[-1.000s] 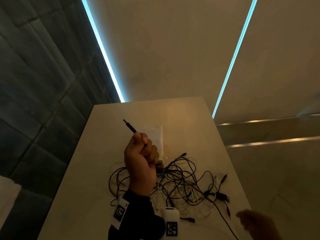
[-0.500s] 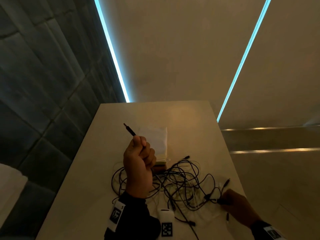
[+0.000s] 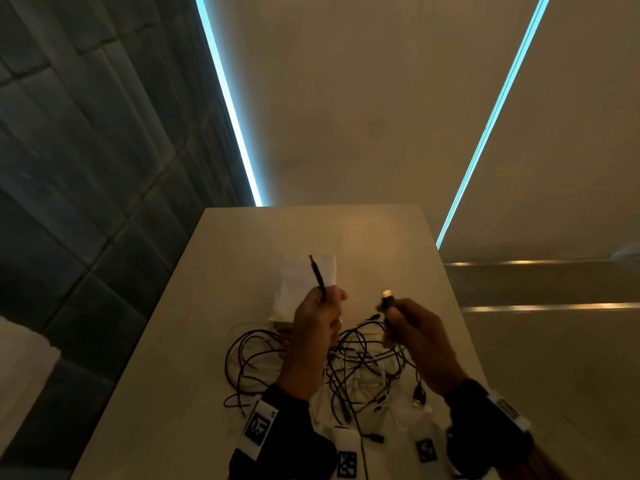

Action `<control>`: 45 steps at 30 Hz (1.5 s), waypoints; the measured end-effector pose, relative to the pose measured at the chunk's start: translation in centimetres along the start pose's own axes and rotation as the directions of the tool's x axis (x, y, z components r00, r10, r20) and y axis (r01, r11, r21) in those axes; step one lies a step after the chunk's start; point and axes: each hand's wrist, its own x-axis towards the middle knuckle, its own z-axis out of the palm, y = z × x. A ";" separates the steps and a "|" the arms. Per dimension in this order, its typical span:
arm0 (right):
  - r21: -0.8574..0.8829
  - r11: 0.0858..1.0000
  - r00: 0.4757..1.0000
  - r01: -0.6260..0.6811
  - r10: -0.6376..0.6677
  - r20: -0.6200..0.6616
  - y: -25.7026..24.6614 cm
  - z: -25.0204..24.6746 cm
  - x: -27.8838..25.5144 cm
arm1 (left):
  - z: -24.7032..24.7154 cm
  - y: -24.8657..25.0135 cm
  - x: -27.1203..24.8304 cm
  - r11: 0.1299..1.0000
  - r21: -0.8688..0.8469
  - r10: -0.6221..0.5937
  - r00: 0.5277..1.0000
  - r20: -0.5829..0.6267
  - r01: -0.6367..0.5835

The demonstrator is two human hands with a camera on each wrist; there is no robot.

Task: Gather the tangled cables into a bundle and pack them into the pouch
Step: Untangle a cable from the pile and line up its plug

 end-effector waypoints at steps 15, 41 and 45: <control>0.040 0.996 0.984 0.084 -0.089 0.153 -1.1 6.2 -0.2 | -1.5 -0.2 -0.3 0.989 0.096 0.132 0.975 -0.177 -0.117; -0.182 0.977 0.960 -0.114 0.156 0.234 9.3 8.8 1.1 | -7.5 5.2 -0.6 0.883 -0.375 0.186 0.943 -0.274 -0.283; -0.073 0.996 0.989 -0.044 0.054 0.137 4.2 9.4 3.0 | -7.7 3.9 -0.5 0.927 -0.317 0.094 0.942 -0.322 -0.201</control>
